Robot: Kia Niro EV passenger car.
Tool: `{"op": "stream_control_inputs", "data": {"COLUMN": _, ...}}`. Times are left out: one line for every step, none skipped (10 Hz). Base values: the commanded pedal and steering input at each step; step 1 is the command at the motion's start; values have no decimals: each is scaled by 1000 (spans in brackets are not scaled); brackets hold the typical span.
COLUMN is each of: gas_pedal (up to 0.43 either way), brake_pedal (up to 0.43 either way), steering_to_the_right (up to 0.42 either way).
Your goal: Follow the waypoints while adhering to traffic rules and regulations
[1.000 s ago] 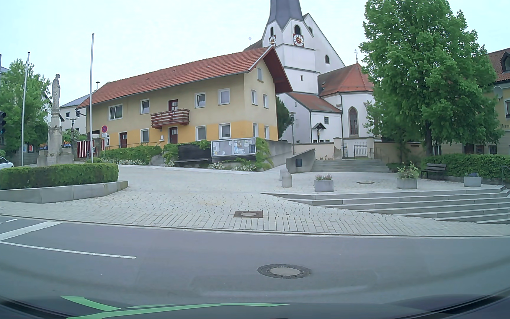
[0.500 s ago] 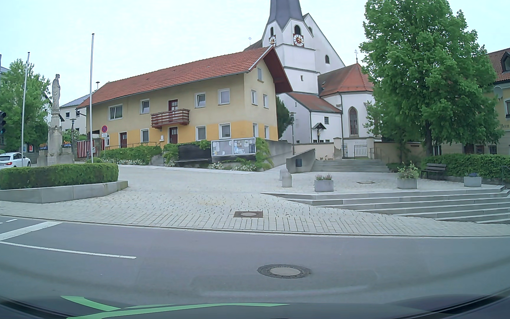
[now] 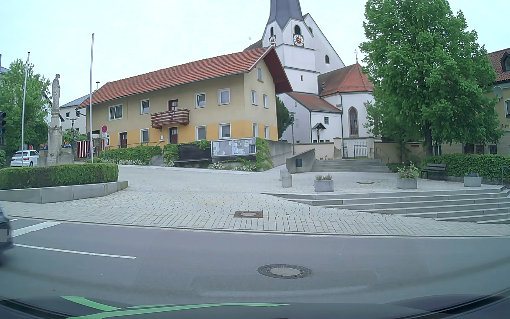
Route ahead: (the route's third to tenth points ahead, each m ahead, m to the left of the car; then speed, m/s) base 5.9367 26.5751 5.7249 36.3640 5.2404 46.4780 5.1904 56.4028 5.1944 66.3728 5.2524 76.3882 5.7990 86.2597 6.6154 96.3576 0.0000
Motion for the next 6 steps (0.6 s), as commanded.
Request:
{"op": "stream_control_inputs", "data": {"gas_pedal": 0, "brake_pedal": 0, "steering_to_the_right": -44}}
{"op": "stream_control_inputs", "data": {"gas_pedal": 0, "brake_pedal": 0, "steering_to_the_right": -64}}
{"op": "stream_control_inputs", "data": {"gas_pedal": 0, "brake_pedal": 0, "steering_to_the_right": -87}}
{"op": "stream_control_inputs", "data": {"gas_pedal": 0, "brake_pedal": 0, "steering_to_the_right": -113}}
{"op": "stream_control_inputs", "data": {"gas_pedal": 0, "brake_pedal": 0, "steering_to_the_right": -156}}
{"op": "stream_control_inputs", "data": {"gas_pedal": 0, "brake_pedal": 0, "steering_to_the_right": -213}}
